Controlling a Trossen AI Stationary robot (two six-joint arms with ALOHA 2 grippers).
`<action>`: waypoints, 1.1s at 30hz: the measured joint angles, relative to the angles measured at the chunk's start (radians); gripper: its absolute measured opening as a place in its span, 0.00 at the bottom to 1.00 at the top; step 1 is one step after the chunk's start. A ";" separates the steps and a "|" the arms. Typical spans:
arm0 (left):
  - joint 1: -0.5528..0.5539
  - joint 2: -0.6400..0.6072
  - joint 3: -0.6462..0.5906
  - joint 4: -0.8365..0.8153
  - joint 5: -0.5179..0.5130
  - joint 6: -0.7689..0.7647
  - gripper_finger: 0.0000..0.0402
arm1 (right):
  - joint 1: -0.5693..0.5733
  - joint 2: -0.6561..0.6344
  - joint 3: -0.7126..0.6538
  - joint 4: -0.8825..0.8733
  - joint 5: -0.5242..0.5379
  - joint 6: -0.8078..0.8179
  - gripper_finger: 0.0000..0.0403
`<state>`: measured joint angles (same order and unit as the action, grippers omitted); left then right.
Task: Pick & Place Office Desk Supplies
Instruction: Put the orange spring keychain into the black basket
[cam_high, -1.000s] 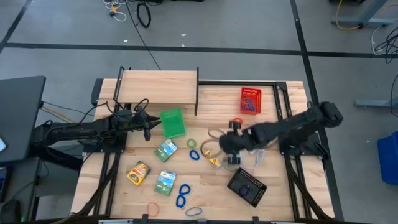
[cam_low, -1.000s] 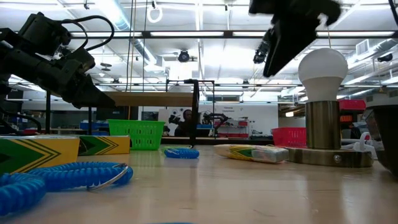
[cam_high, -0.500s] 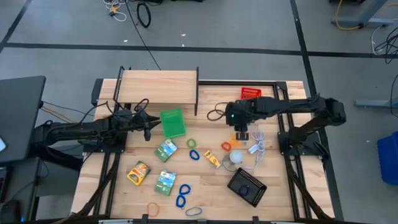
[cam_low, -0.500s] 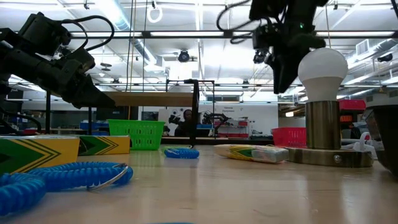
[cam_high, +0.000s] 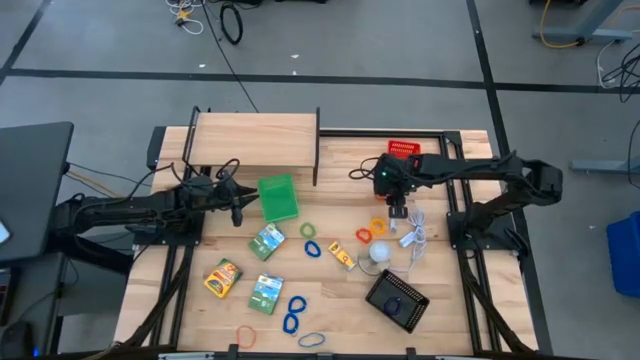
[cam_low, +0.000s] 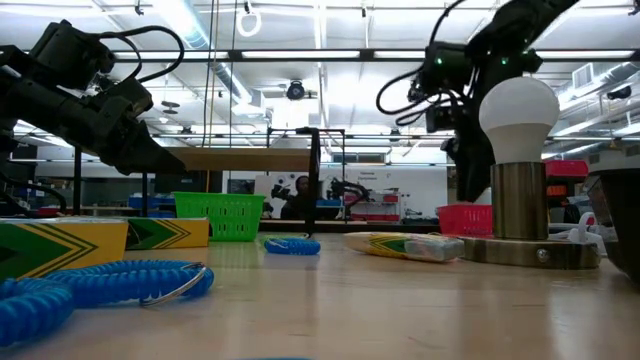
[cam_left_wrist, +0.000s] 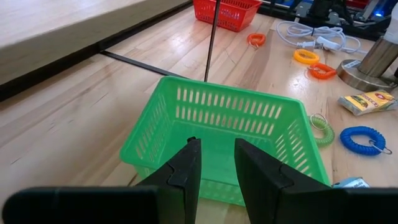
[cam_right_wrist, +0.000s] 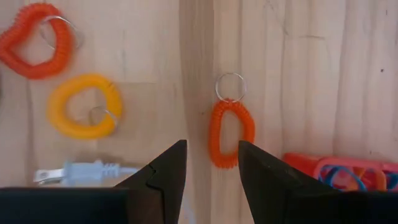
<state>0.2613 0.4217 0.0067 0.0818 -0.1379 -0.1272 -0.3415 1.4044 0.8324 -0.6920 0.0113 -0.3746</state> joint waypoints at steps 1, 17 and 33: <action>0.000 0.000 0.000 0.000 0.000 0.000 0.26 | -0.007 0.000 -0.015 0.017 -0.004 -0.013 0.37; 0.000 0.000 0.000 0.001 0.000 0.000 0.26 | -0.090 0.069 -0.106 0.189 -0.051 -0.099 0.37; 0.000 0.000 0.000 0.000 0.000 0.000 0.26 | -0.089 0.181 -0.102 0.196 -0.061 -0.147 0.19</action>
<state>0.2613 0.4217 0.0069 0.0822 -0.1383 -0.1276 -0.4309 1.5852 0.7303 -0.4956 -0.0502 -0.5213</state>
